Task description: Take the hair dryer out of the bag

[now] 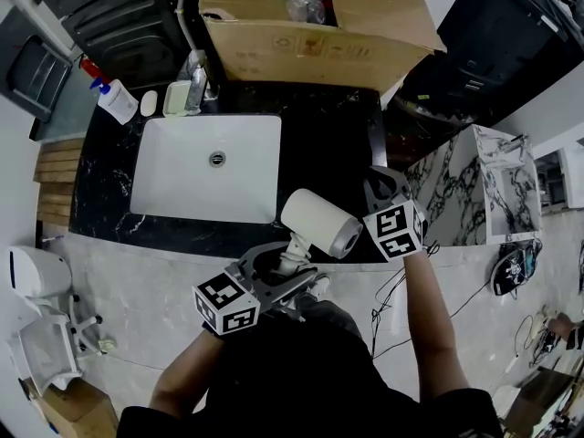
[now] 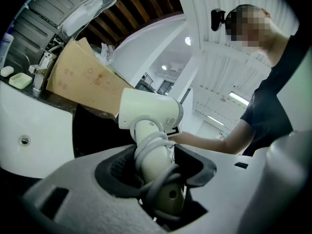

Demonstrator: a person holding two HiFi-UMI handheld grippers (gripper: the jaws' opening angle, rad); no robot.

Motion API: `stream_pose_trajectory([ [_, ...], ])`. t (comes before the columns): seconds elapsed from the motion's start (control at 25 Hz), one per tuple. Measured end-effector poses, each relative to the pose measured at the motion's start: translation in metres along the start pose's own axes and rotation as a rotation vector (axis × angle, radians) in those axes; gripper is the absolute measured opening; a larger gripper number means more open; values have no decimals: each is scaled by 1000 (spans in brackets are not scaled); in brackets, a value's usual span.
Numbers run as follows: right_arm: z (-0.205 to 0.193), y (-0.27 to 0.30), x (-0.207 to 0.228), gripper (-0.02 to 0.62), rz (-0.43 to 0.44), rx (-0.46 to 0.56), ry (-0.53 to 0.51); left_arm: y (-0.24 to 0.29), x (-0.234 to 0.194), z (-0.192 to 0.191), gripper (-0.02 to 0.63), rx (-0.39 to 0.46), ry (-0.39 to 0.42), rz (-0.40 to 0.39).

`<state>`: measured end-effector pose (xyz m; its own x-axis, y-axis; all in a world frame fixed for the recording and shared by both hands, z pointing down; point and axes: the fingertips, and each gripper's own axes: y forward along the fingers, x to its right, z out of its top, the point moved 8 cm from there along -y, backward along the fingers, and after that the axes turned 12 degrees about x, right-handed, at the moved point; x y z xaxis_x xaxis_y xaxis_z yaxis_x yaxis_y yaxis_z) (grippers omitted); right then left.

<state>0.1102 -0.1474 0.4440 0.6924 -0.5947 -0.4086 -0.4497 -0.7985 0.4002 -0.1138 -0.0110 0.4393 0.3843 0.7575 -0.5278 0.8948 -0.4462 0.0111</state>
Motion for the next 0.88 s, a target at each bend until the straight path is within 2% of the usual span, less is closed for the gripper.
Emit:
stream_pose_trajectory([
  [0.2,-6,-16,-25,34,35,-33,-83,-10,-7,16,241,47,12,28],
  [0.36,-8,-30,-51,34,86,-64,-103,-15,-17,23,241,64,29,53],
  [0.56,-24,-46,-85,37,142,-147,-199,-18,-28,29,241,84,35,77],
  [0.72,-40,-53,-101,75,176,-208,-180,-15,-35,31,241,83,48,81],
  [0.88,-42,-64,-110,111,164,-215,-127,-16,-36,28,241,79,42,69],
])
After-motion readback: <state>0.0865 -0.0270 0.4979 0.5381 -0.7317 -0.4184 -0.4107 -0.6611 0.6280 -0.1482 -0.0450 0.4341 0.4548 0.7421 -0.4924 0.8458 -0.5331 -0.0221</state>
